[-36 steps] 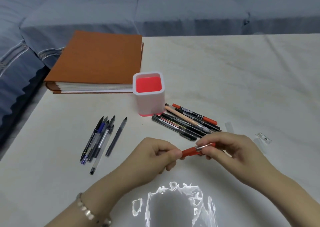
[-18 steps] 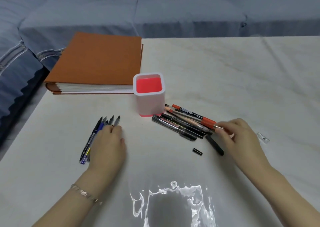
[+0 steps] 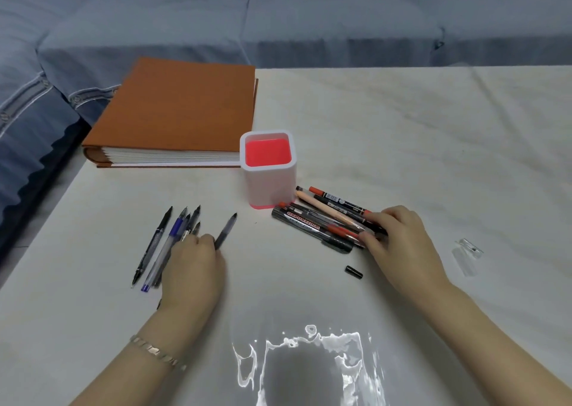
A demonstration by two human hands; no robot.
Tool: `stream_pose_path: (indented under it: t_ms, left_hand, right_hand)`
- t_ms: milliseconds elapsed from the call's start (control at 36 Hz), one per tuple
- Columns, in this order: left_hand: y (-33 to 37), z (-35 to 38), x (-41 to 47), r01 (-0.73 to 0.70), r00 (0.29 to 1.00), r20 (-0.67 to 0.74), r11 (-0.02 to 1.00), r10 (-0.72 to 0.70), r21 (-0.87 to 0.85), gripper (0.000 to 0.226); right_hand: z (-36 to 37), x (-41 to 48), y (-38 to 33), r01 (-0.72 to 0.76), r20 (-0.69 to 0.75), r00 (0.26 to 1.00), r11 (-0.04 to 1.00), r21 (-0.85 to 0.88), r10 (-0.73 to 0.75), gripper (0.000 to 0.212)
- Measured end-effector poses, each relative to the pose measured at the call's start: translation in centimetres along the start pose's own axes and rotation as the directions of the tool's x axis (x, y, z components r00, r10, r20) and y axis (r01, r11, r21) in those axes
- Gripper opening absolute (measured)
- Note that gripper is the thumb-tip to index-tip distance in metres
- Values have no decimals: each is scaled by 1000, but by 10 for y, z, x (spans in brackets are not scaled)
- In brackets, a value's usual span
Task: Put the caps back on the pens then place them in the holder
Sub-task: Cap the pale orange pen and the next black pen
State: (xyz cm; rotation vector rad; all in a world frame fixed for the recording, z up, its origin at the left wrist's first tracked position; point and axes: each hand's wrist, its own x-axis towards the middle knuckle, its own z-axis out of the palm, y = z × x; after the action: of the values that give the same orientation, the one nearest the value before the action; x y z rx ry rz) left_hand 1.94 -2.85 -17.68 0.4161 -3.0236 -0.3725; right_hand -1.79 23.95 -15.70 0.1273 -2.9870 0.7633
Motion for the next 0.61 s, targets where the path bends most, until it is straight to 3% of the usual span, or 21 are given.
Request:
stream_pose_path:
  t_ms: [139,278,417,611]
  left_hand:
    - [27,-6,-12,-64,997,17,975,69,-215,17]
    - [57,-15,-23,-97,990,48,884,133,-457,13]
    - [75,-21,-28,-104,977,100,823,191,-558,8]
    - [81,-24,-35,-90,952,166,758,255,-646,12]
  right_hand:
    - [-15,-18,22,-14,-15,1000,1000,-1,14,22]
    - [-32,-24,56,-133,-10,991,990,-49,133,22]
    - [-39,-15,82,-283,-12,959,957,-70,283,27]
    - [-24,5,74,-259,2,966,963,-69,260,33]
